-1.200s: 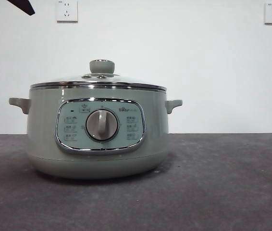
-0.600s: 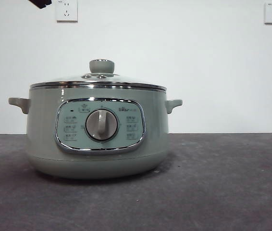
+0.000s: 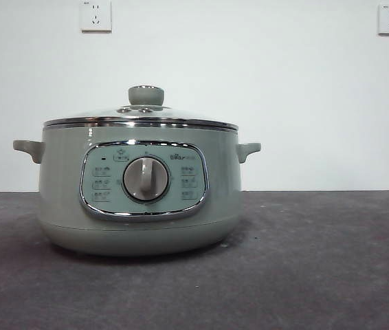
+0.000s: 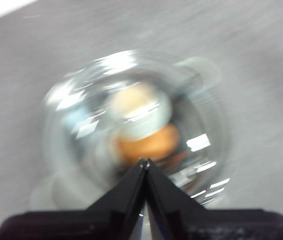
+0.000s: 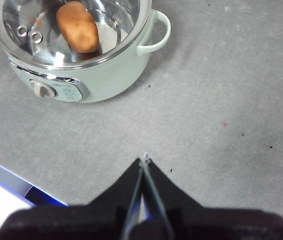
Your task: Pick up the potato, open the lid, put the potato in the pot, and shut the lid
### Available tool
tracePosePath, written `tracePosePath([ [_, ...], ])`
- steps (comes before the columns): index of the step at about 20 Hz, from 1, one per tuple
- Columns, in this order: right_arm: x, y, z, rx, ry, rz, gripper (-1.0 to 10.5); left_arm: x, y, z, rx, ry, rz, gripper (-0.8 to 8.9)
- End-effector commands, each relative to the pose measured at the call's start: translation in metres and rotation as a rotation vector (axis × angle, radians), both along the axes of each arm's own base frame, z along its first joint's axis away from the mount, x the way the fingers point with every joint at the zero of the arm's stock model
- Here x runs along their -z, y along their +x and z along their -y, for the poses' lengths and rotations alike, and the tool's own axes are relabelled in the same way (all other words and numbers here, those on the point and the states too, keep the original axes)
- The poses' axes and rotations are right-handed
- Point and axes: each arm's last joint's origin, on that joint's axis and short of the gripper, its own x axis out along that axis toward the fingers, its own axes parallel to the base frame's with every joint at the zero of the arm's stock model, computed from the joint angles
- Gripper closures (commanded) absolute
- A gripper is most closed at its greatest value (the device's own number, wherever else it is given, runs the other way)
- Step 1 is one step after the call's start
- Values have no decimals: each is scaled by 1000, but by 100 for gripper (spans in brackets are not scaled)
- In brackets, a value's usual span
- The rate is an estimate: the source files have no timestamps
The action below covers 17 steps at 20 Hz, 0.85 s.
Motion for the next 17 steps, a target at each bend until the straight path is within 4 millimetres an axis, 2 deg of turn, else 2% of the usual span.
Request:
tracePosePath([
  [1,3,1,-1,7,0,-7,945,19,-8,-21,-52,58,3,816],
  [3,3,1,-1,7,0,-7,945,54,-16,-45,-170,6,53,816],
  [6,3,1,-1,7,0,-7,946,120,-42,-79,-369,-142,210,817],
  [9,3,1,-1,7,0,-7,945,184,-68,-100,-522,-279,381,816],
  [10,3,1,-1,7,0,-7,946,200,-74,-104,-545,-301,431,817],
  [12,3,1,-1,7,0,-7,946,220,-83,-108,-571,-317,490,816],
  [15,3,1,-1,7,-1,-7,946,233,-88,-110,-582,-324,535,816],
  [17,3,1,-1,7,0,-7,945,234,-90,-111,-579,-280,538,816],
])
